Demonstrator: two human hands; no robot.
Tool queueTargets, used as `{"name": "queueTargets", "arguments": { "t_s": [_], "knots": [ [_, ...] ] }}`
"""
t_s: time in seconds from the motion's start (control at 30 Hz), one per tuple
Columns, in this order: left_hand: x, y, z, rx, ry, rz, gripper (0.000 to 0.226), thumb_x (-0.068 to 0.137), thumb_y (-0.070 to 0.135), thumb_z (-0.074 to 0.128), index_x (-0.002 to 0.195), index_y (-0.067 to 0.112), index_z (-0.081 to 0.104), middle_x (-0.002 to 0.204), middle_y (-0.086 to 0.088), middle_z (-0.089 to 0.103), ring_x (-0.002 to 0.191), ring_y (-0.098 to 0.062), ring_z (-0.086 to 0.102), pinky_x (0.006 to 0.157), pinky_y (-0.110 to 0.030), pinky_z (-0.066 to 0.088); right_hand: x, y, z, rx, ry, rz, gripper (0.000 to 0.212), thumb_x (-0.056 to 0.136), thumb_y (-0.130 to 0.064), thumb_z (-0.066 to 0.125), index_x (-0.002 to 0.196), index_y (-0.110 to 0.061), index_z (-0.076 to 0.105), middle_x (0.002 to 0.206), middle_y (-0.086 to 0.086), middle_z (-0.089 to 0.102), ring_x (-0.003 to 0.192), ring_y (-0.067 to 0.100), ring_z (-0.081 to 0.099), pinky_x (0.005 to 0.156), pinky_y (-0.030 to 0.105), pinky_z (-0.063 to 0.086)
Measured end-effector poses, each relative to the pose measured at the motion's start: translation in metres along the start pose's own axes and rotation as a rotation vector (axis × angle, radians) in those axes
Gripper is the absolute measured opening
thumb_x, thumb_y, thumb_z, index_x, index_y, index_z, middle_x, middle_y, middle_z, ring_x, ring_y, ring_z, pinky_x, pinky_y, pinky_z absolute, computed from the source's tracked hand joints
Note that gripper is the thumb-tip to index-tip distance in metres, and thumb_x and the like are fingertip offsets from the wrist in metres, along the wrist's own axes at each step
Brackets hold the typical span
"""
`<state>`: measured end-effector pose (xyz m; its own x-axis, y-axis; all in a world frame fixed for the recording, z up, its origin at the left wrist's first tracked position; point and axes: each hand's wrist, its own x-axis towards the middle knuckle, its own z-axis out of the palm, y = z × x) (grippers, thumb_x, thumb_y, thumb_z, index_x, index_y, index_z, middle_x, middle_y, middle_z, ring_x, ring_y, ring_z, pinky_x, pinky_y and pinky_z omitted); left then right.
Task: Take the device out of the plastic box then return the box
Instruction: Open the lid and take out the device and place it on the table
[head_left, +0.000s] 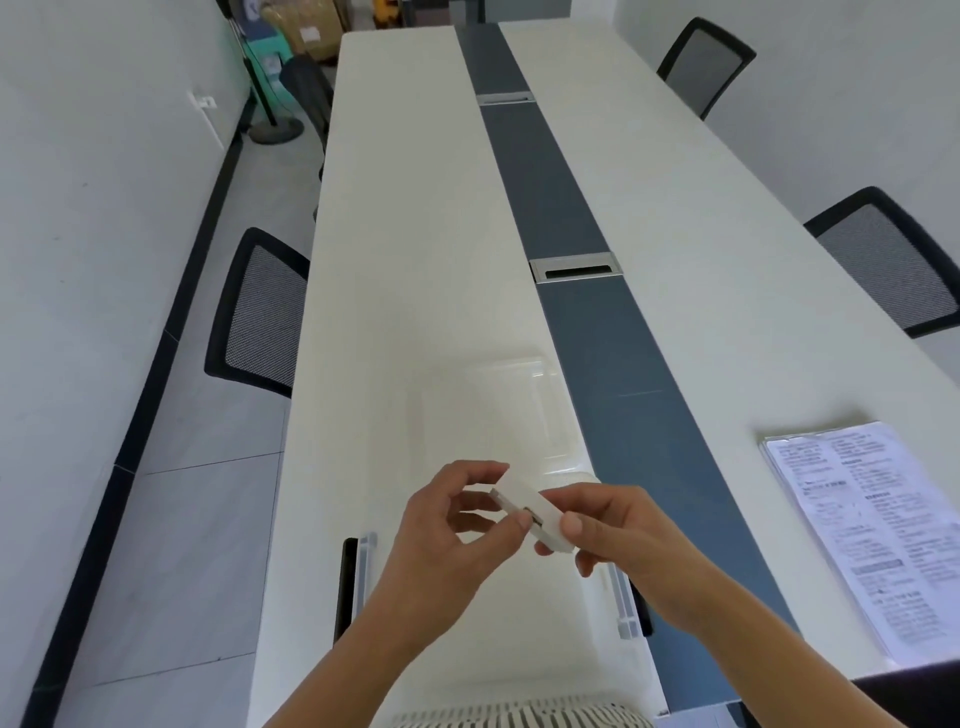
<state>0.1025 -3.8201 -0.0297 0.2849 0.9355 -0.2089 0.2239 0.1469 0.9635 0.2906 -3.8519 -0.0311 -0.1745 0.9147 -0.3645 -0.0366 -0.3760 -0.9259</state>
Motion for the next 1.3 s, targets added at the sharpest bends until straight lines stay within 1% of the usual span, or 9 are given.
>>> {"name": "queueTargets", "arguments": {
  "t_s": [0.2, 0.33, 0.5, 0.63, 0.73, 0.9, 1.1, 1.2, 1.3],
  "knots": [
    [-0.005, -0.003, -0.005, 0.022, -0.093, 0.044, 0.045, 0.066, 0.021, 0.070, 0.110, 0.028, 0.063, 0.104, 0.001, 0.072, 0.098, -0.019, 0.066, 0.081, -0.027, 0.055, -0.004, 0.004, -0.007, 0.028, 0.011, 0.019, 0.043, 0.068, -0.043, 0.070, 0.100, -0.015, 0.078, 0.092, 0.004, 0.075, 0.076, 0.013, 0.064, 0.061, 0.026, 0.048],
    [-0.008, -0.007, -0.012, 0.051, -0.125, 0.072, 0.045, 0.072, 0.013, 0.071, 0.114, 0.025, 0.061, 0.110, 0.007, 0.070, 0.108, -0.014, 0.063, 0.090, -0.027, 0.052, -0.005, 0.004, -0.006, -0.023, 0.047, -0.007, 0.050, 0.062, -0.039, 0.075, 0.107, -0.018, 0.074, 0.096, 0.006, 0.075, 0.079, 0.015, 0.064, 0.061, 0.024, 0.049],
    [-0.004, -0.005, -0.023, -0.072, 0.123, -0.020, 0.012, 0.082, 0.024, 0.069, 0.094, 0.019, 0.071, 0.089, -0.002, 0.074, 0.083, -0.017, 0.069, 0.075, -0.032, 0.055, -0.004, 0.007, 0.007, -0.335, 0.265, -0.081, 0.073, 0.049, -0.056, 0.081, 0.118, -0.043, 0.058, 0.102, -0.012, 0.069, 0.081, 0.020, 0.062, 0.065, 0.026, 0.055],
    [-0.002, -0.006, -0.024, -0.219, -0.027, -0.146, 0.017, 0.082, 0.013, 0.067, 0.097, 0.004, 0.069, 0.081, -0.014, 0.077, 0.070, -0.028, 0.069, 0.066, -0.033, 0.057, -0.006, 0.010, 0.021, -0.608, 0.297, -0.149, 0.078, 0.050, -0.067, 0.073, 0.120, -0.055, 0.042, 0.111, -0.027, 0.056, 0.091, -0.005, 0.051, 0.074, 0.016, 0.048],
    [0.004, -0.014, -0.028, -0.295, -0.044, -0.214, 0.017, 0.084, 0.001, 0.064, 0.100, 0.001, 0.069, 0.087, -0.019, 0.076, 0.073, -0.030, 0.068, 0.068, -0.031, 0.058, -0.005, 0.012, 0.020, -0.675, 0.227, -0.145, 0.088, 0.049, -0.077, 0.070, 0.128, -0.053, 0.040, 0.120, -0.029, 0.047, 0.098, 0.002, 0.050, 0.076, 0.019, 0.049],
    [0.022, -0.029, -0.043, -0.372, -0.265, -0.294, 0.026, 0.093, 0.004, 0.049, 0.098, 0.006, 0.075, 0.093, -0.017, 0.075, 0.083, -0.026, 0.066, 0.075, -0.036, 0.053, -0.004, 0.006, 0.004, -0.582, 0.038, -0.097, 0.080, 0.063, -0.053, 0.079, 0.133, -0.047, 0.041, 0.127, -0.029, 0.051, 0.120, 0.003, 0.048, 0.083, 0.022, 0.049],
    [0.050, -0.038, -0.026, -0.342, -0.479, -0.334, 0.023, 0.095, 0.003, 0.047, 0.103, 0.000, 0.068, 0.095, -0.015, 0.073, 0.086, -0.023, 0.067, 0.076, -0.033, 0.055, -0.006, 0.008, -0.009, -0.548, 0.091, -0.014, 0.070, 0.067, -0.032, 0.083, 0.126, -0.040, 0.048, 0.116, -0.033, 0.059, 0.108, -0.003, 0.054, 0.081, 0.020, 0.051],
    [0.063, -0.039, -0.005, -0.243, -0.484, -0.336, 0.019, 0.093, 0.008, 0.054, 0.107, 0.003, 0.066, 0.099, -0.016, 0.074, 0.086, -0.023, 0.068, 0.079, -0.037, 0.056, -0.013, 0.015, -0.021, -0.506, 0.159, 0.020, 0.076, 0.067, -0.025, 0.083, 0.131, -0.041, 0.045, 0.116, -0.025, 0.061, 0.109, 0.002, 0.056, 0.077, 0.023, 0.054],
    [0.078, -0.051, 0.014, 0.124, -0.319, -0.206, 0.018, 0.090, 0.020, 0.060, 0.106, 0.018, 0.067, 0.099, -0.003, 0.073, 0.092, -0.015, 0.067, 0.087, -0.038, 0.055, -0.010, 0.024, -0.049, -0.409, 0.308, 0.037, 0.067, 0.062, -0.020, 0.085, 0.121, -0.034, 0.056, 0.111, -0.015, 0.067, 0.110, 0.005, 0.059, 0.075, 0.025, 0.056]
  ]
}}
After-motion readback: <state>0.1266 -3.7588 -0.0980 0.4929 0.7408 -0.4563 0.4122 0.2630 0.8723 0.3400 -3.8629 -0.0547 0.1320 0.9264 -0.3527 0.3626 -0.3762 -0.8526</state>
